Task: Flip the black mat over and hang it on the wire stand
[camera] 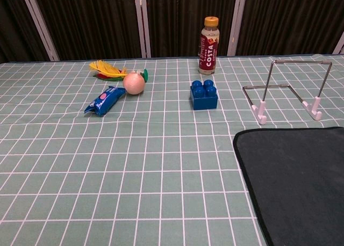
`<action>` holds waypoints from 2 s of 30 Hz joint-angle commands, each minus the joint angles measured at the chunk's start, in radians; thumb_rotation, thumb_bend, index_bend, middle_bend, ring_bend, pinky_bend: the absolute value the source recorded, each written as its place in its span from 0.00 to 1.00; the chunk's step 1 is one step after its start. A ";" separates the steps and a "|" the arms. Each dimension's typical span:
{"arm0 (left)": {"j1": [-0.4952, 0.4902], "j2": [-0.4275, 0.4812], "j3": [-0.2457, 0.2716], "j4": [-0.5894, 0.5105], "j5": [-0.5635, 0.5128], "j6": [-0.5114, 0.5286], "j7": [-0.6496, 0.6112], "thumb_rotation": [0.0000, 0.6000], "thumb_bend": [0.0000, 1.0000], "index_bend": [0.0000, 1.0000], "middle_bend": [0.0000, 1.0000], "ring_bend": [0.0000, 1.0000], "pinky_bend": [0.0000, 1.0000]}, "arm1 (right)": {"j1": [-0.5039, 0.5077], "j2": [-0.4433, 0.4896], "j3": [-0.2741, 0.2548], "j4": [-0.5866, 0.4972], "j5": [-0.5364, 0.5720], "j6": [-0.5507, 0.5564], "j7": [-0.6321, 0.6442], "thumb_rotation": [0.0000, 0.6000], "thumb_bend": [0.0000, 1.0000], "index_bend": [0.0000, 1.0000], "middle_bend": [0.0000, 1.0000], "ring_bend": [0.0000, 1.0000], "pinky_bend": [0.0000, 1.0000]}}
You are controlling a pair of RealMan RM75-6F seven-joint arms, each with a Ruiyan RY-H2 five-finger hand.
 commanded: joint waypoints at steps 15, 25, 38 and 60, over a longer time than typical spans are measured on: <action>-0.021 -0.004 -0.013 0.002 -0.039 -0.043 -0.010 1.00 0.00 0.00 0.00 0.00 0.00 | 0.077 -0.024 -0.142 0.099 -0.143 -0.227 -0.016 1.00 0.00 0.18 0.00 0.00 0.00; -0.030 -0.014 -0.026 0.006 -0.073 -0.059 0.008 1.00 0.00 0.00 0.00 0.00 0.00 | 0.124 -0.176 -0.234 0.337 -0.312 -0.280 0.066 1.00 0.16 0.40 0.00 0.00 0.00; -0.035 -0.017 -0.028 0.008 -0.085 -0.067 0.011 1.00 0.00 0.00 0.00 0.00 0.00 | 0.114 -0.268 -0.278 0.454 -0.316 -0.309 0.044 1.00 0.16 0.40 0.00 0.00 0.00; -0.037 -0.019 -0.024 0.007 -0.083 -0.069 0.017 1.00 0.00 0.00 0.00 0.00 0.00 | 0.105 -0.327 -0.294 0.562 -0.330 -0.256 0.011 1.00 0.19 0.41 0.00 0.00 0.00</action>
